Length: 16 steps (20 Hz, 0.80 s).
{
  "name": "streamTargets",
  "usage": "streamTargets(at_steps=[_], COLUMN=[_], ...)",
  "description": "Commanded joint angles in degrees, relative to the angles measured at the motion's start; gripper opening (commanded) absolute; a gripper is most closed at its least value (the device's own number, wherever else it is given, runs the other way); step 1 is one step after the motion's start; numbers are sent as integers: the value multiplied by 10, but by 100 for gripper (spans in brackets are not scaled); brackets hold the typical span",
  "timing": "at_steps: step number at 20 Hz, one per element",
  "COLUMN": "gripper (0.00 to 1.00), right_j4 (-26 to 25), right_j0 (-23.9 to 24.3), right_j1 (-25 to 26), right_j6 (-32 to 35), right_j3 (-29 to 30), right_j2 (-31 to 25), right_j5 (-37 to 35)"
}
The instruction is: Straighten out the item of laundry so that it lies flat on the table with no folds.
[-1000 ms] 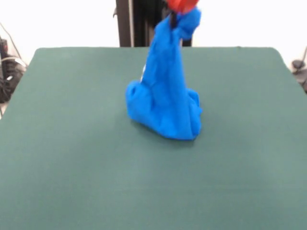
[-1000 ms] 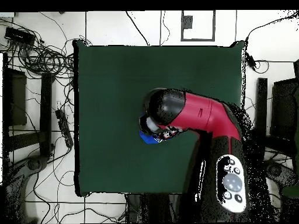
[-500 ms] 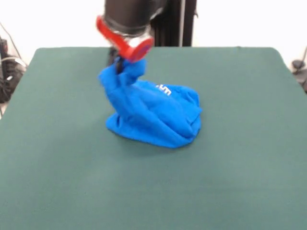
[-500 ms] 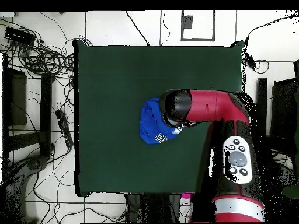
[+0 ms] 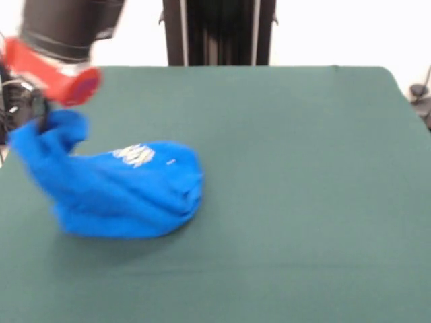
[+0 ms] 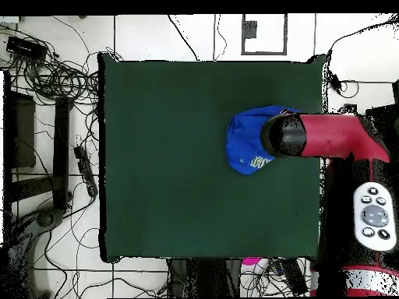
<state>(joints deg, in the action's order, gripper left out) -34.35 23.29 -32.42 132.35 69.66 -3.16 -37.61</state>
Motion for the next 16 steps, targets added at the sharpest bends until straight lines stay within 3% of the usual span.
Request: streamTargets(at_steps=[1, 5, 8, 12, 16], gripper=[0, 0, 0, 0, 0], right_j4=[-68, -71, -57, 19, 67], right_j0=[43, 53, 33, 15, -20], right_j1=[17, 36, 33, 11, -17], right_j6=[-266, -275, -234, -166, -80], right_j3=[-69, -77, -55, 6, 51], right_j2=[-134, -153, -130, -113, -81], right_j5=[84, 88, 61, -42, -86])
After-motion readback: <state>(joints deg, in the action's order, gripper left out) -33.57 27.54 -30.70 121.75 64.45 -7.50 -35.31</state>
